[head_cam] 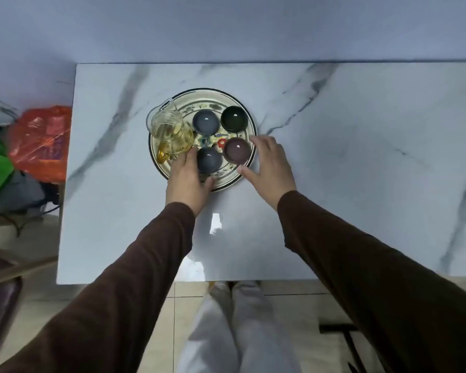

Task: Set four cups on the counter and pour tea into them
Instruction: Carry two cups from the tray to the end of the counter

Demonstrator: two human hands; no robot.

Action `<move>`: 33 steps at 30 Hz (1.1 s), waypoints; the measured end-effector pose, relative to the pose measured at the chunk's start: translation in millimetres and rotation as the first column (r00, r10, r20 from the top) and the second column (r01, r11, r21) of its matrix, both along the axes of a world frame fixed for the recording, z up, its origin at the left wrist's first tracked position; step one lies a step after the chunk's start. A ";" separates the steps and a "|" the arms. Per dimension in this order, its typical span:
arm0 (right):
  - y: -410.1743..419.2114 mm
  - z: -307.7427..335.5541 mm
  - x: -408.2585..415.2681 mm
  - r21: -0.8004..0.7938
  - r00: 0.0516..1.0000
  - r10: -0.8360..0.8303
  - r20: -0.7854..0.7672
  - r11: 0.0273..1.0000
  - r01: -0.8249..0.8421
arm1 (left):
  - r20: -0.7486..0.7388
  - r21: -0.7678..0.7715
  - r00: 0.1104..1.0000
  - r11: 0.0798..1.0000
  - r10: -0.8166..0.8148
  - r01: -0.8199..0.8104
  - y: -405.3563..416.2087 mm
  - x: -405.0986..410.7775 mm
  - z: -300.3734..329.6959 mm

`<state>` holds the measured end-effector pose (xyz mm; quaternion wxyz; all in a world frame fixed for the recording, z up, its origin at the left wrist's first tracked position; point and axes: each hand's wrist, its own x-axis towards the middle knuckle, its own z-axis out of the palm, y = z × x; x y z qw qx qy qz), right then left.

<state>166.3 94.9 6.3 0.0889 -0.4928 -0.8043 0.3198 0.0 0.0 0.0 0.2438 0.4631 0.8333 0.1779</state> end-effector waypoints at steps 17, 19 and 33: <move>18.7 -58.3 -23.4 0.077 0.999 0.009 0.049 0.997 -0.012 | -0.022 0.144 1.000 0.989 -0.018 0.021 9.1 -15.6 -51.0; 15.7 -55.1 -22.3 0.067 1.000 -0.008 0.030 0.998 0.006 | -0.007 0.153 1.000 0.988 -0.024 0.025 8.3 -14.5 -48.0; 19.8 -4.6 82.0 0.047 0.970 -0.239 -0.045 0.969 0.241 | -0.002 0.170 0.982 0.967 -0.190 0.188 40.3 63.7 2.6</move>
